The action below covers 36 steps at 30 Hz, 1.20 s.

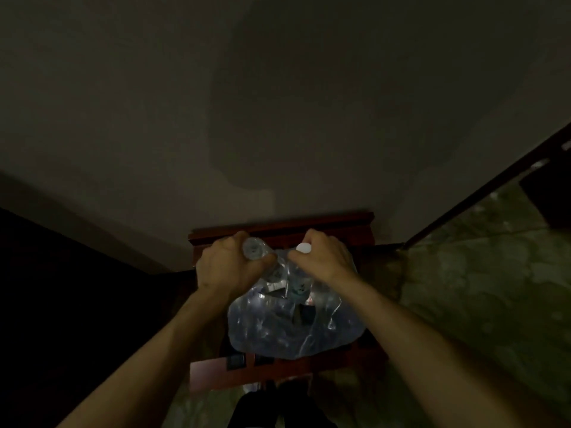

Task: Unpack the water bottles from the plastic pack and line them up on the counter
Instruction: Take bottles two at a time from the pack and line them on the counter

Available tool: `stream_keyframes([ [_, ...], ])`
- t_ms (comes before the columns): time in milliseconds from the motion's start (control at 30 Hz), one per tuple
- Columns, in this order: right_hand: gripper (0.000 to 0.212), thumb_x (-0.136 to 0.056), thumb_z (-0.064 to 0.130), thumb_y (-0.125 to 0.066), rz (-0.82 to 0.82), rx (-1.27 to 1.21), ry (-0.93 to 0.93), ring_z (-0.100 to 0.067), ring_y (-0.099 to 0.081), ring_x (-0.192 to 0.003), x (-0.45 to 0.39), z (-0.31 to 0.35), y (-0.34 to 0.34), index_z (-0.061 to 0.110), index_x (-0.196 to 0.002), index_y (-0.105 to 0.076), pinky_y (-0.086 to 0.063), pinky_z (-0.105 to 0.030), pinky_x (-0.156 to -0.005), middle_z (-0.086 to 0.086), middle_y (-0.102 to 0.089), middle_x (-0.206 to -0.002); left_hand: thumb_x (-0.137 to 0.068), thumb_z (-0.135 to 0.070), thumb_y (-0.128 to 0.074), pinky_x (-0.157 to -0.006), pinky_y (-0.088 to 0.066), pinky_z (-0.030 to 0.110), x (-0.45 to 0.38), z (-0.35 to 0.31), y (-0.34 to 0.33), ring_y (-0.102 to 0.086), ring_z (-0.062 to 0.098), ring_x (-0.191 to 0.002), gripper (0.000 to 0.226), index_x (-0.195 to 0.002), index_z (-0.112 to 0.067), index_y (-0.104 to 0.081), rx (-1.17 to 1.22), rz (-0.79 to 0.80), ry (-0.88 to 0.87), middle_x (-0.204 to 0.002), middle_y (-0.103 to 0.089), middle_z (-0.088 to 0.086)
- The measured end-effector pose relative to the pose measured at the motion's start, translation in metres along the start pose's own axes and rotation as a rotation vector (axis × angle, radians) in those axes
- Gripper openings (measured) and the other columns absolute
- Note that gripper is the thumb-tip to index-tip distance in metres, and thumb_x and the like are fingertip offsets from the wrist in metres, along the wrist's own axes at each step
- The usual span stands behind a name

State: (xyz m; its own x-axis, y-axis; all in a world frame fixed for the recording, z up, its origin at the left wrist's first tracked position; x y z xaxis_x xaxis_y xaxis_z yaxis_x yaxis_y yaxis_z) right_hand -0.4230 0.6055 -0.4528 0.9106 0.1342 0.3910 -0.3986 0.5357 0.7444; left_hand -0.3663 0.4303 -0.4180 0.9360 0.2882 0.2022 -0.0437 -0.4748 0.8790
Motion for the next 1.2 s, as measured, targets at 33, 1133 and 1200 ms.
stream_keyframes([
  [33, 0.032, -0.069, 0.054, -0.064, -0.038, 0.010, 0.010, -0.017, -0.059, -0.077, 0.000, 0.006, 0.009, 0.027, -0.085, -0.056, -0.044, -0.027, -0.058, 0.003, -0.063, -0.087, -0.076, -0.067, -0.067, -0.070, -0.055, 0.031, 0.002, -0.004, 0.008, -0.066, 0.018, -0.081, 0.052, -0.107, -0.025, -0.063, 0.003, -0.019, -0.006, -0.097, -0.071, -0.001],
  [1133, 0.026, -0.065, 0.044, -0.068, -0.570, -0.181, 0.444, -0.007, -0.056, -0.064, 0.136, 0.292, 0.062, 0.023, -0.069, -0.053, -0.039, -0.027, -0.052, 0.010, -0.059, -0.064, -0.073, -0.024, -0.084, -0.098, -0.053, 0.038, 0.066, 0.111, 0.207, -0.069, 0.019, -0.106, 0.061, -0.127, -0.015, -0.056, 1.059, 0.250, -0.004, -0.115, -0.071, 0.002],
  [1200, 0.027, -0.064, 0.045, -0.068, -0.573, -0.170, 0.458, -0.008, -0.057, -0.065, 0.146, 0.303, 0.064, 0.022, -0.069, -0.054, -0.042, -0.027, -0.053, 0.010, -0.059, -0.064, -0.075, -0.017, -0.082, -0.096, -0.055, 0.035, 0.075, 0.114, 0.214, -0.071, 0.015, -0.103, 0.054, -0.124, -0.017, -0.059, 1.068, 0.264, -0.050, -0.111, -0.074, 0.001],
])
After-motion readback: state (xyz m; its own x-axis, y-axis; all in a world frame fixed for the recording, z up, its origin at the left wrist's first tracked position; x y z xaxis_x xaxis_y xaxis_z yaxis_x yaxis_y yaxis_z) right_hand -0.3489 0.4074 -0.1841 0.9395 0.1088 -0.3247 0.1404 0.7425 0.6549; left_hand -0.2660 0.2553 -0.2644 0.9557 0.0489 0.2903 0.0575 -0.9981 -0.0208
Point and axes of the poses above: each hand's wrist, its own x-axis away from the middle knuckle, its own y-axis out of the back of the hand, z = x × y, the point moved 1 cm from there along -x, towards the middle knuckle
